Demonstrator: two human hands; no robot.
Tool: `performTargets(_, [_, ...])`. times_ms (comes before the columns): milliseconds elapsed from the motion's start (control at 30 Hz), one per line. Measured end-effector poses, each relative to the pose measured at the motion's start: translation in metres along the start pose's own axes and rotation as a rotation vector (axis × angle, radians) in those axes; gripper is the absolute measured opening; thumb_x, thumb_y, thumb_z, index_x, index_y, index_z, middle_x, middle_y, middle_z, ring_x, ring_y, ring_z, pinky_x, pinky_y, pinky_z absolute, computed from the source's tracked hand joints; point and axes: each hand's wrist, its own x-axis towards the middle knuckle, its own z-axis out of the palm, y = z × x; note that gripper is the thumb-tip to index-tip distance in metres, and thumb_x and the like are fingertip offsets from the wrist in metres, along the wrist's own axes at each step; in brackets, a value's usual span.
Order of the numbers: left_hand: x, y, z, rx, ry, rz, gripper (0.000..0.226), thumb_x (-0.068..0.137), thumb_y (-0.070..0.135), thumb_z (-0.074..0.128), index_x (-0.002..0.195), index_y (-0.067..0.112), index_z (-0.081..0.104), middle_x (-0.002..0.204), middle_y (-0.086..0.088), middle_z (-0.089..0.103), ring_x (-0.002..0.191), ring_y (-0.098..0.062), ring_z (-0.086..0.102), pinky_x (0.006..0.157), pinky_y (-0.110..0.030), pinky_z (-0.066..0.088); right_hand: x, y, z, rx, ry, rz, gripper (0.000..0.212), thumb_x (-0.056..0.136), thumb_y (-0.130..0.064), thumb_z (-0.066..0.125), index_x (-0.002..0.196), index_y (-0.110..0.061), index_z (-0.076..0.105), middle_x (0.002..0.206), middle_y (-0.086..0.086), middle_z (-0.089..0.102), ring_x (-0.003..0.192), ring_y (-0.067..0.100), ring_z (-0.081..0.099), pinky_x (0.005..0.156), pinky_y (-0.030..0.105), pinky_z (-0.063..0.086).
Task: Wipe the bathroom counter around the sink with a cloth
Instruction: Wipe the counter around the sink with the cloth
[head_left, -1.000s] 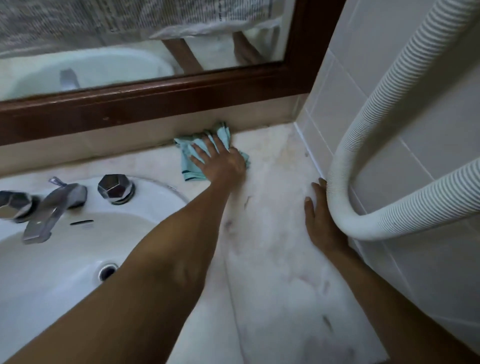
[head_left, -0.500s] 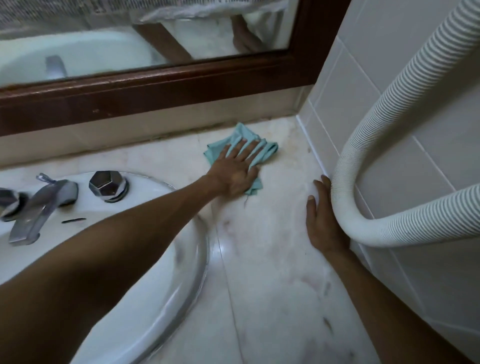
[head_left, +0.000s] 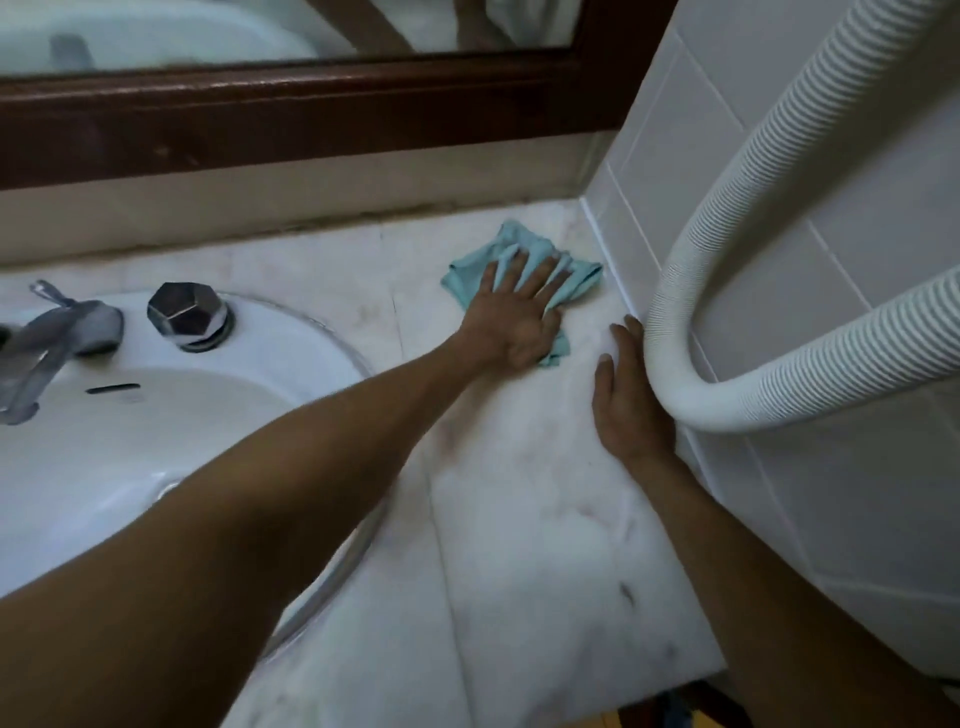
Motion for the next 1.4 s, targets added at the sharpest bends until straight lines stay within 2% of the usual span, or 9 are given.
performTargets(133, [-0.095,0.009,0.008,-0.017,0.066,0.024,0.062,0.099,0.041,0.026,0.159,0.028,0.019,0.167,0.001,0.017,0.154,-0.031,0.014,0.123,-0.052,0.006,-0.011,0.004,-0.009,-0.059,-0.101,0.018,0.059,0.100,-0.042,0.026,0.149,-0.010,0.036,0.160,0.014,0.029,0.149,0.028,0.023,0.121,0.046,0.020])
performTargets(233, [-0.158,0.022,0.019,-0.016,0.004,-0.011,0.063,0.099,0.045,0.020,0.160,0.031,0.009,0.169,0.004,0.006,0.156,-0.028,0.002,0.122,-0.054,0.007,-0.035,-0.003,-0.019,-0.095,-0.147,0.058,0.062,0.098,-0.044,0.027,0.148,-0.008,0.038,0.156,0.018,0.036,0.145,0.034,0.030,0.118,0.046,0.027])
performTargets(367, [-0.227,0.054,0.027,-0.023,-0.041,0.001,0.063,0.101,0.046,0.016,0.160,0.032,-0.001,0.169,0.005,-0.007,0.155,-0.025,-0.012,0.124,-0.051,-0.003,-0.077,-0.014,-0.032,-0.136,-0.182,0.071,0.056,0.100,-0.034,0.036,0.147,-0.002,0.039,0.153,0.021,0.039,0.141,0.038,0.036,0.117,0.048,0.029])
performTargets(500, [-0.227,0.048,0.026,0.025,-0.067,0.029,0.065,0.098,0.047,0.013,0.160,0.032,0.004,0.169,0.004,0.001,0.156,-0.025,-0.004,0.124,-0.050,-0.001,-0.114,-0.010,-0.040,-0.132,-0.197,0.039,0.053,0.102,-0.028,0.043,0.148,-0.004,0.036,0.158,0.018,0.031,0.146,0.034,0.028,0.119,0.048,0.025])
performTargets(700, [-0.227,0.092,0.033,-0.080,0.006,-0.284,0.063,0.100,0.046,0.018,0.160,0.032,0.004,0.169,0.001,-0.003,0.155,-0.026,-0.009,0.123,-0.052,-0.007,-0.163,-0.007,-0.063,-0.121,-0.261,-0.011,0.055,0.103,-0.030,0.039,0.152,-0.007,0.030,0.163,0.013,0.021,0.150,0.030,0.017,0.123,0.042,0.016])
performTargets(800, [-0.280,0.114,0.042,-0.061,0.026,-0.201,0.061,0.101,0.046,0.021,0.160,0.035,0.005,0.169,0.001,-0.001,0.155,-0.026,-0.007,0.123,-0.053,-0.003,-0.177,-0.009,-0.076,-0.107,-0.317,-0.002,0.055,0.103,-0.031,0.039,0.152,-0.008,0.030,0.163,0.012,0.019,0.151,0.028,0.016,0.122,0.040,0.015])
performTargets(1033, [-0.393,0.098,0.041,-0.028,-0.027,-0.100,0.059,0.105,0.049,0.014,0.159,0.036,-0.006,0.168,0.008,-0.008,0.155,-0.018,-0.013,0.125,-0.047,0.000,-0.199,-0.038,-0.082,-0.134,-0.438,0.011,0.055,0.103,-0.036,0.038,0.149,-0.007,0.034,0.162,0.017,0.019,0.150,0.031,0.018,0.121,0.043,0.019])
performTargets(1267, [-0.474,0.055,0.027,-0.032,-0.087,-0.174,0.059,0.105,0.050,0.011,0.157,0.036,-0.013,0.167,0.011,-0.016,0.154,-0.015,-0.017,0.125,-0.047,0.000,-0.225,-0.103,-0.062,-0.129,-0.558,-0.082,0.055,0.104,-0.039,0.035,0.150,-0.008,0.033,0.163,0.017,0.016,0.150,0.032,0.016,0.120,0.048,0.021])
performTargets(1400, [-0.519,0.018,0.014,-0.016,-0.120,-0.227,0.059,0.106,0.049,0.012,0.157,0.035,-0.013,0.167,0.009,-0.016,0.154,-0.014,-0.015,0.126,-0.047,-0.001,-0.236,-0.155,-0.050,0.019,-0.580,-0.117,0.056,0.103,-0.040,0.036,0.152,-0.013,0.028,0.165,0.009,0.011,0.150,0.028,0.019,0.118,0.046,0.025])
